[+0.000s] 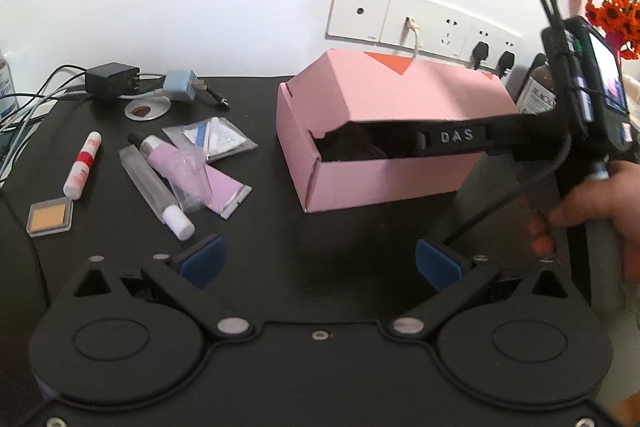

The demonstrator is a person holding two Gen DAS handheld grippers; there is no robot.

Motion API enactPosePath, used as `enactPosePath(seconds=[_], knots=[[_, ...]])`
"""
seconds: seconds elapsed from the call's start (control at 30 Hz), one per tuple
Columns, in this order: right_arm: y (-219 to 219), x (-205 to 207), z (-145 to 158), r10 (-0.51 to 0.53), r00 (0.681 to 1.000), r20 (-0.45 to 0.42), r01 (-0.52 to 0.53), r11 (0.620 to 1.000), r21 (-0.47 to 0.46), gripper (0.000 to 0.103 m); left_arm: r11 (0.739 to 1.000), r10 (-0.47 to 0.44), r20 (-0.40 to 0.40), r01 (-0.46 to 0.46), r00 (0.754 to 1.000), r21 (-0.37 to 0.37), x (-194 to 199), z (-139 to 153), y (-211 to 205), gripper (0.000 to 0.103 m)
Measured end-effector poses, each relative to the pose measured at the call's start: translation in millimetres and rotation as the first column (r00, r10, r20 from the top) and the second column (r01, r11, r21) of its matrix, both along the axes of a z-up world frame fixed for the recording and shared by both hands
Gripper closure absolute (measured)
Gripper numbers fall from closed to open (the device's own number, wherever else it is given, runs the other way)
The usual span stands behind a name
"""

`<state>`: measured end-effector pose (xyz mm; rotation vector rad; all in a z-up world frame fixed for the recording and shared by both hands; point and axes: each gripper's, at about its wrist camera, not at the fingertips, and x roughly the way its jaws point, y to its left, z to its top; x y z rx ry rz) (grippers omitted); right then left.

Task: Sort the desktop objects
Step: 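Lift the pink box lid open with the right gripper, then push the lid back until it stands fully open with the right gripper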

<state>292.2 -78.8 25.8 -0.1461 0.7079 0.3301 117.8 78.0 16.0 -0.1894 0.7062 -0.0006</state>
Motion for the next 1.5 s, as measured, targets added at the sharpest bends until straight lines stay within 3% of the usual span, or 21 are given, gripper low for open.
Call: enactPosePath(seconds=[0.2, 0.83, 1.2, 1.5], knots=[[-13, -32, -4, -0.012, 1.0, -0.018, 0.012, 1.0, 0.009, 0.001, 1.0, -0.013, -0.006, 0.013, 1.0, -0.019, -15, -4, -2, 0.0], [-31, -73, -9, -0.03, 0.997, -0.075, 0.033, 0.999, 0.036, 0.001, 0.999, -0.017, 0.009, 0.018, 1.0, -0.04, -44, -4, 1, 0.0], [-39, -77, 12, -0.006, 0.999, -0.037, 0.01, 0.994, 0.109, 0.001, 0.998, -0.006, 0.046, 0.008, 0.999, -0.059, -45, -4, 6, 0.0], [-40, -70, 38, 0.009, 1.0, 0.023, -0.012, 0.985, 0.173, 0.001, 0.995, 0.046, 0.088, -0.037, 0.995, -0.097, -20, 7, 5, 0.0]])
